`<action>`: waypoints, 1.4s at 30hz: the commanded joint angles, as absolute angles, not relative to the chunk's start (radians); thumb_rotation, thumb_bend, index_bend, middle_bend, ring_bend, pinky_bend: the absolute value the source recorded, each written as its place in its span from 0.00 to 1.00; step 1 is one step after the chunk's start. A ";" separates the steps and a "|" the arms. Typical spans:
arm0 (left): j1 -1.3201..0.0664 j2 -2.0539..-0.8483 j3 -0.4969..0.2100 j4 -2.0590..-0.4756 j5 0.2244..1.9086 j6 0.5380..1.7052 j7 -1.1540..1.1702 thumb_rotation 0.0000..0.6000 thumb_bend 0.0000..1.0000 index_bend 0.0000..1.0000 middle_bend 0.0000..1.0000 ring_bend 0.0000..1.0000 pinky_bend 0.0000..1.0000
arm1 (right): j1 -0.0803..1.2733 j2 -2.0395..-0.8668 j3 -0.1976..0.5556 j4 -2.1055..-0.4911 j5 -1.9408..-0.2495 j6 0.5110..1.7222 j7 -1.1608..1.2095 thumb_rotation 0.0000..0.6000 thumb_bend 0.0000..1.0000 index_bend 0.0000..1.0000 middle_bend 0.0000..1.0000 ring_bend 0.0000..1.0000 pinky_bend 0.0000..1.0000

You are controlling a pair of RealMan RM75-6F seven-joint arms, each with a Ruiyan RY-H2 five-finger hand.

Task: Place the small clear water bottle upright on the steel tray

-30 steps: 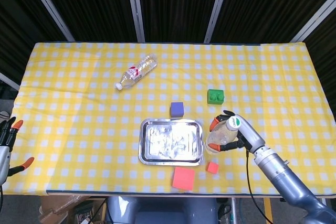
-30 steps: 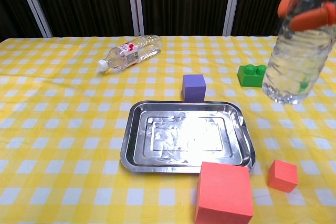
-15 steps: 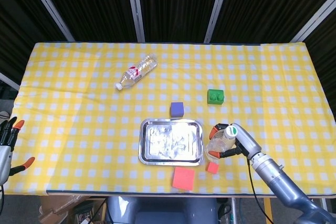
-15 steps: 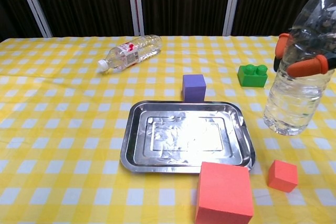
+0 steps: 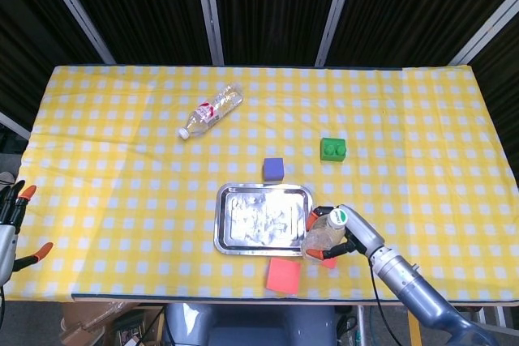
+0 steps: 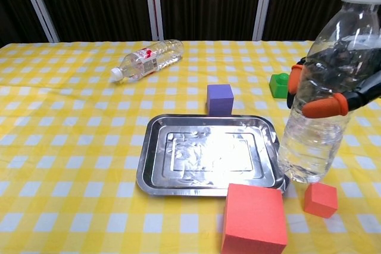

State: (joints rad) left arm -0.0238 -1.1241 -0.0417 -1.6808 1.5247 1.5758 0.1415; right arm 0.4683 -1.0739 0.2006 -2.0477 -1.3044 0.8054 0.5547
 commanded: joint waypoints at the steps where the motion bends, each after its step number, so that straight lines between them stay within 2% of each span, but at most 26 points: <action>1: -0.024 -1.124 -0.043 -1.680 1.523 1.576 0.140 1.00 0.13 0.00 0.00 0.00 0.00 | 0.459 -1.048 0.198 -2.016 -1.348 0.835 0.560 1.00 0.53 0.88 0.67 0.48 0.37; 4: -0.025 -1.124 -0.043 -1.678 1.517 1.570 0.138 1.00 0.13 0.00 0.00 0.00 0.00 | 0.423 -0.992 0.200 -1.994 -1.367 0.896 0.575 1.00 0.53 0.88 0.67 0.48 0.37; 7: -0.027 -1.126 -0.043 -1.677 1.514 1.563 0.143 1.00 0.13 0.00 0.00 0.00 0.00 | 0.375 -0.919 0.203 -1.964 -1.405 0.956 0.693 1.00 0.53 0.88 0.67 0.48 0.37; 12: -0.030 -1.133 -0.040 -1.682 1.518 1.560 0.163 1.00 0.13 0.00 0.00 0.00 0.00 | 0.296 -0.810 0.189 -1.828 -1.512 1.076 0.933 1.00 0.54 0.88 0.67 0.48 0.37; 16: -0.030 -1.137 -0.039 -1.686 1.519 1.560 0.176 1.00 0.13 0.00 0.00 0.00 0.00 | 0.266 -0.785 0.165 -1.728 -1.554 1.129 1.059 1.00 0.54 0.88 0.67 0.48 0.37; 20: -0.033 -1.143 -0.036 -1.686 1.522 1.556 0.187 1.00 0.13 0.00 0.00 0.00 0.00 | 0.276 -0.799 0.141 -1.701 -1.603 1.137 1.114 1.00 0.54 0.88 0.67 0.48 0.37; 25: -0.034 -1.143 -0.036 -1.686 1.524 1.556 0.186 1.00 0.13 0.00 0.00 0.00 0.00 | 0.323 -0.842 0.128 -1.782 -1.637 1.103 1.037 1.00 0.54 0.88 0.67 0.48 0.37; 30: -0.033 -1.136 -0.038 -1.684 1.525 1.561 0.168 1.00 0.13 0.00 0.00 0.00 0.00 | 0.385 -0.919 0.136 -1.901 -1.598 1.028 0.871 1.00 0.54 0.88 0.67 0.48 0.37; 37: -0.036 -1.135 -0.031 -1.678 1.536 1.553 0.160 1.00 0.13 0.00 0.00 0.00 0.00 | 0.475 -1.076 0.180 -2.039 -1.437 0.954 0.593 1.00 0.54 0.88 0.67 0.48 0.37; 42: -0.040 -1.139 -0.030 -1.674 1.533 1.545 0.165 1.00 0.13 0.00 0.00 0.00 0.00 | 0.517 -1.139 0.198 -2.098 -1.328 0.944 0.438 1.00 0.54 0.88 0.67 0.48 0.37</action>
State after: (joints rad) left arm -0.0399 -1.1393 -0.0303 -1.6740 1.5332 1.5451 0.1646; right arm 0.4797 -1.0886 0.1794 -2.0493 -1.3975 0.9617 0.5191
